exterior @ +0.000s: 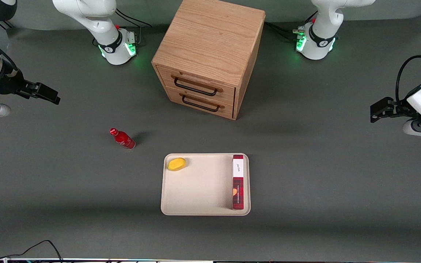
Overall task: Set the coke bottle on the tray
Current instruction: 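Move the open right gripper down to the red Coca-Cola bottle's cap end, then close the right gripper around the bottle's cap end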
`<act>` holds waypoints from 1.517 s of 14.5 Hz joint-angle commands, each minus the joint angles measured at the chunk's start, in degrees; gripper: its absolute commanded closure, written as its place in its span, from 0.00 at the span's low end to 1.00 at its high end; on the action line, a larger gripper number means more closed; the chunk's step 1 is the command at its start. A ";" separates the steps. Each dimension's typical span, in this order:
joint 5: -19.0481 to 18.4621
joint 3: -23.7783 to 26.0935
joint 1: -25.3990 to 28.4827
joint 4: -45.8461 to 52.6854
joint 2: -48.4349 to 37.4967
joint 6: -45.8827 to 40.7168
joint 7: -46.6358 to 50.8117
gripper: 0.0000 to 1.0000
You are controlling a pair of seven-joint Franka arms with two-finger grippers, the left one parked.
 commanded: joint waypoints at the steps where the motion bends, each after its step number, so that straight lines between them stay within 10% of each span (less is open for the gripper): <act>1: 1.35 -0.44 0.41 1.84 0.49 -1.69 -1.43 0.00; 8: 7.32 -0.53 0.59 -10.34 0.66 10.04 -1.34 0.00; 14: 6.54 0.52 2.61 -28.99 5.40 36.42 1.03 0.00; 22: 5.22 1.32 4.37 -38.77 5.76 48.50 4.37 0.00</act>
